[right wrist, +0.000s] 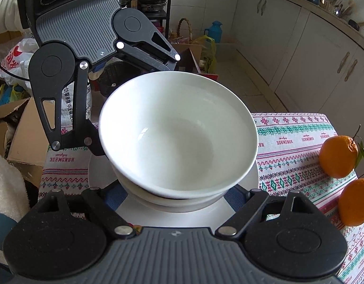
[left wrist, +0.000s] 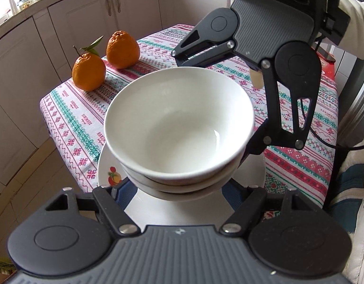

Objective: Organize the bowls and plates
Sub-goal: 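Lift the bowl stack with both grippers and carry it over the plate stack, then lower the bowl stack onto the plates and open both grippers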

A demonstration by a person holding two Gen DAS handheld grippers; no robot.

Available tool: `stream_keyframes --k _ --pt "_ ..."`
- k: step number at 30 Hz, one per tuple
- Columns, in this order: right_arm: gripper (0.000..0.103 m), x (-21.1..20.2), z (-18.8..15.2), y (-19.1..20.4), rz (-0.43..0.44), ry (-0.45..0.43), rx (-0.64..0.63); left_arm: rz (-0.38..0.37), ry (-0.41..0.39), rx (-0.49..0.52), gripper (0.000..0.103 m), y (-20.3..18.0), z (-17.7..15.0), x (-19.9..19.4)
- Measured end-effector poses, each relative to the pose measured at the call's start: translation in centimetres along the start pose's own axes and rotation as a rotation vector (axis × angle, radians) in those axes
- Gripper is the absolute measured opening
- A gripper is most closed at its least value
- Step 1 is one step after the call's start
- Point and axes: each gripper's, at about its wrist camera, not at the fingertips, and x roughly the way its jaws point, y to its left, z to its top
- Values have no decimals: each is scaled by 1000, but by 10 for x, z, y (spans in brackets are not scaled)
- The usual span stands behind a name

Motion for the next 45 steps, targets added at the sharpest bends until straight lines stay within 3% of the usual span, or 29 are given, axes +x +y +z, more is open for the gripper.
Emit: stream_keyframes --k 21,26,34,40,45 --pt "90 -3 -6 -6 14 -35 63 24 -13 -19 82 -1 -1 1" --pt "94 -4 -7 -4 8 -38 73 74 -31 14 87 -10 -2 -3" --pt "101 -22 -15 7 -38 -77 88 147 -95 -45 93 -20 -14 -19" --pt "103 -46 -22 28 -232 -77 192 276 -159 -138 99 -37 -28 -39" --pt "103 -69 -37 42 -352 -91 405 426 -244 -244 102 -65 -39 -55"
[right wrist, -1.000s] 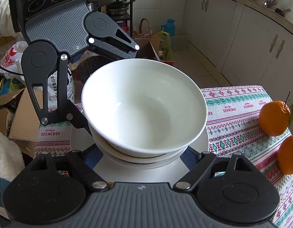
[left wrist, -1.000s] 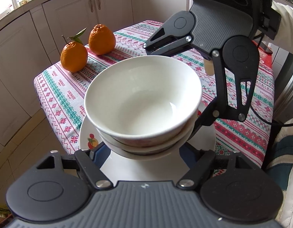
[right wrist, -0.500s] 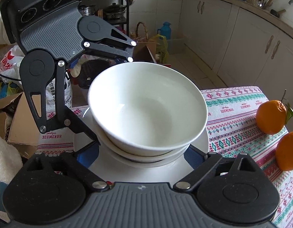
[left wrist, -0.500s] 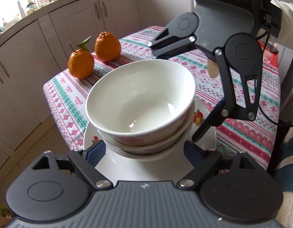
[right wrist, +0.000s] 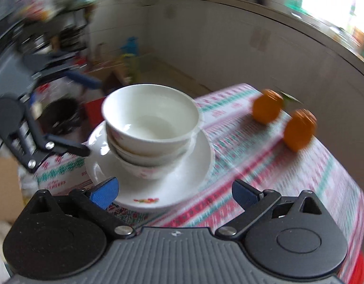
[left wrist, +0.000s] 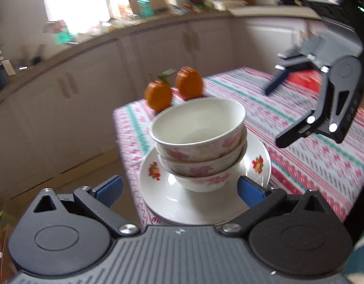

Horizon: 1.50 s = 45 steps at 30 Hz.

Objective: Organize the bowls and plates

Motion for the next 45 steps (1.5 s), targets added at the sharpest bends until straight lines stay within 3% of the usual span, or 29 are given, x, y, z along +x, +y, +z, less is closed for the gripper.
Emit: stream_keyframes --k 5,8,10,13,18,26,45 --pt "103 -13 -27 8 -213 -2 207 187 -16 -149 102 -31 -6 -20" --pt "103 -19 -48 15 -273 5 333 269 11 -265 102 -48 -3 -31" --pt "103 -30 -59 25 -287 -16 399 284 27 -370 102 -53 -5 -41" --pt "103 -49 -71 43 -319 -52 438 243 48 -453 102 -63 -8 -54" --pt "103 -77 -77 72 -394 -89 380 272 28 -453 102 -80 -8 -78" --pt "103 -106 -73 87 -420 -166 363 331 -42 -421 102 -92 4 -102" --pt "103 -107 -75 89 -459 -181 371 343 -36 -443 102 -96 5 -100"
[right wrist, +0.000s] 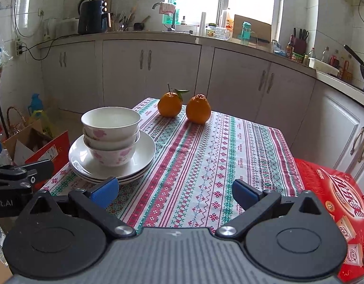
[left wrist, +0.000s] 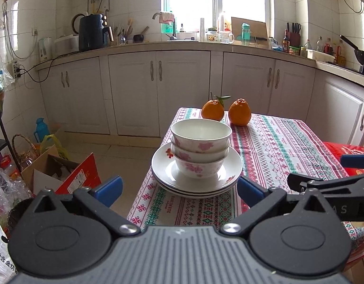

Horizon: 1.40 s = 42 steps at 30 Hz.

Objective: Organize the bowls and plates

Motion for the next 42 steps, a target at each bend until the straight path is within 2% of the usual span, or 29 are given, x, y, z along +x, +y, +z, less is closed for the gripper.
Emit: stream_keyframes --k 42 --pt "103 -3 2 -2 -26 -7 -6 3 7 -7 102 -4 3 0"
